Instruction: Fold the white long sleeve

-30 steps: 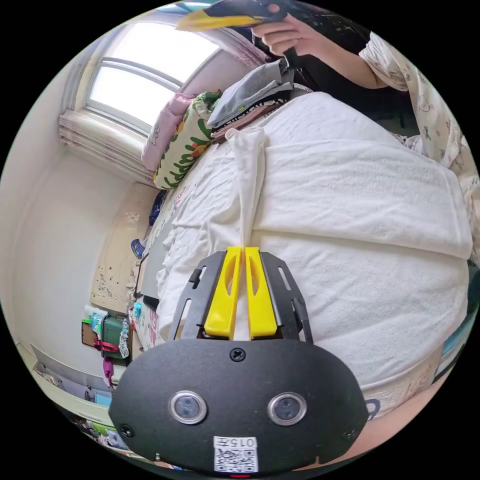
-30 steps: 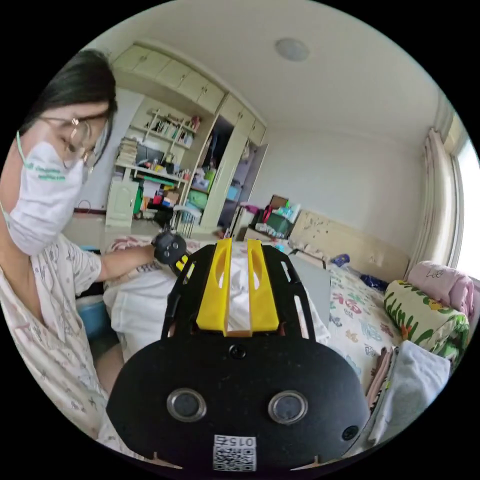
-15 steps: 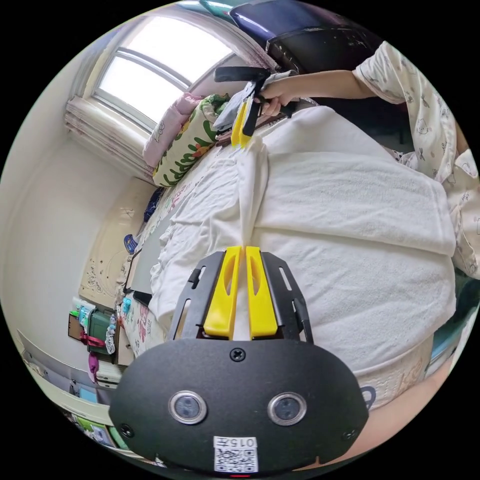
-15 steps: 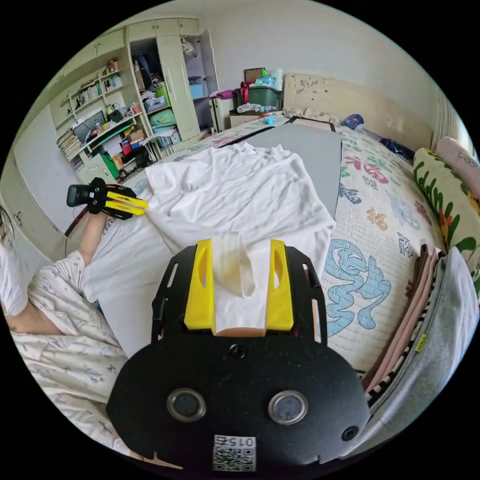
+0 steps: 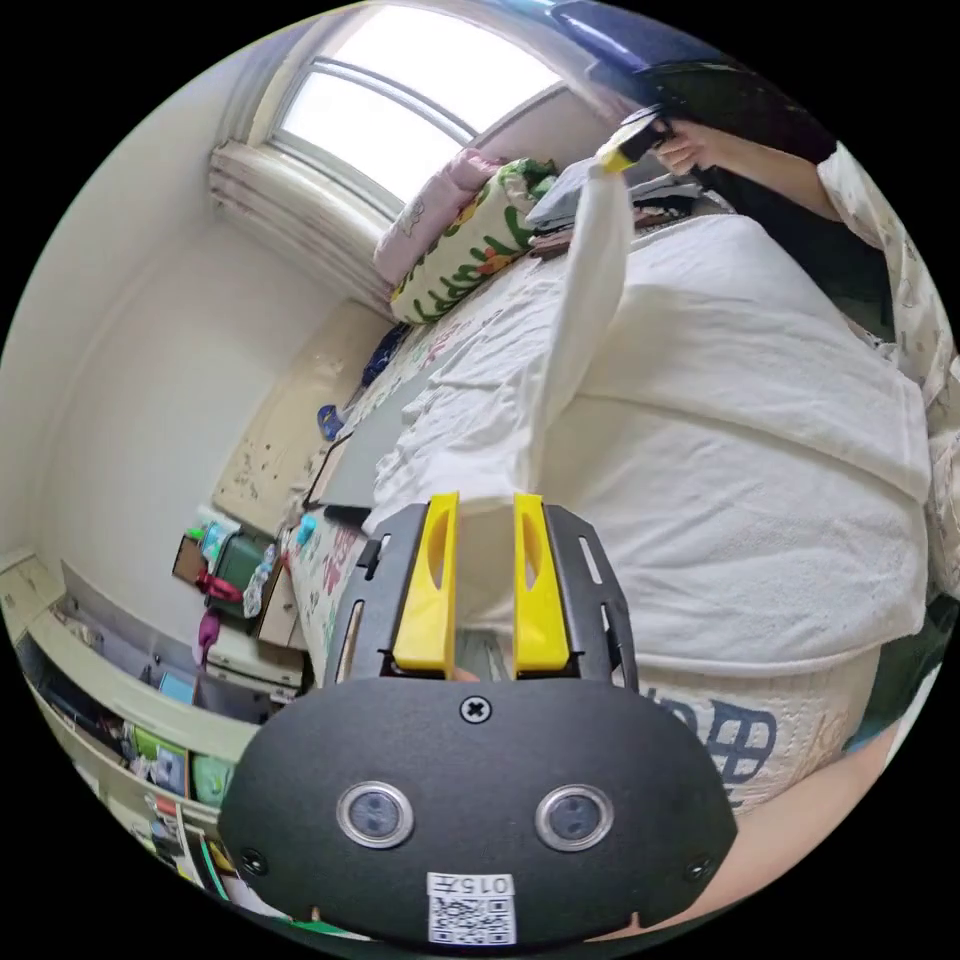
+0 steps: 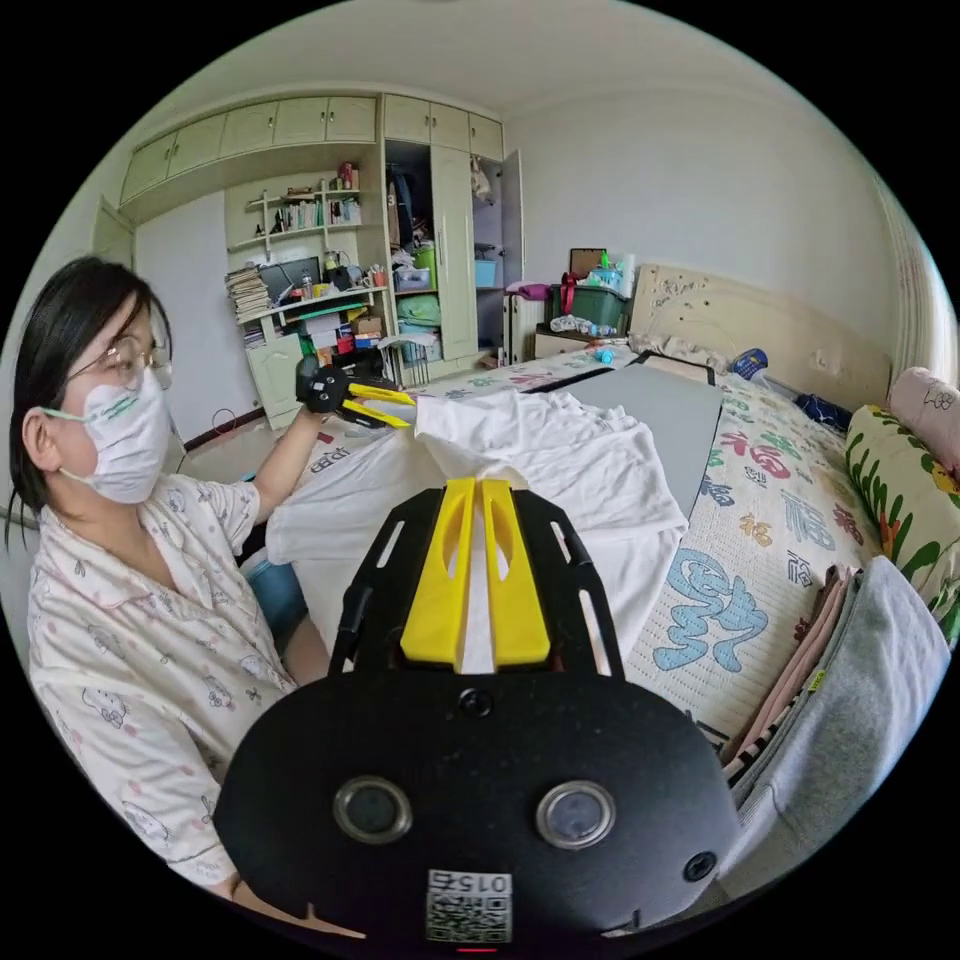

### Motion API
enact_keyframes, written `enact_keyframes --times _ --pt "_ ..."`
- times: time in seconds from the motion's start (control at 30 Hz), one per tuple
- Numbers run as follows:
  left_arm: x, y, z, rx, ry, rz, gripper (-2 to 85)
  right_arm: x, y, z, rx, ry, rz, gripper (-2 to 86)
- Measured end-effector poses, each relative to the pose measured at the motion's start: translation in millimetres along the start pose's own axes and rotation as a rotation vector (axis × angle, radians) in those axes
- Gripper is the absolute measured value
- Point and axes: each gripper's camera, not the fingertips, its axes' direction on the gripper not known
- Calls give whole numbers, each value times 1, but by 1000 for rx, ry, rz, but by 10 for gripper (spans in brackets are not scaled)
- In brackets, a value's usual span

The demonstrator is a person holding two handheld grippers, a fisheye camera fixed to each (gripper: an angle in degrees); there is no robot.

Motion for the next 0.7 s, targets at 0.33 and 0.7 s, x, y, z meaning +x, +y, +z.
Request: enact_keyframes --times 0.33,0.7 --pt "-57 90 80 -268 10 -163 78 -65 52 -6 -160 11 -173 -9" --pt "-76 152 95 -275 43 -167 61 -19 74 -2 -212 -38 73 68"
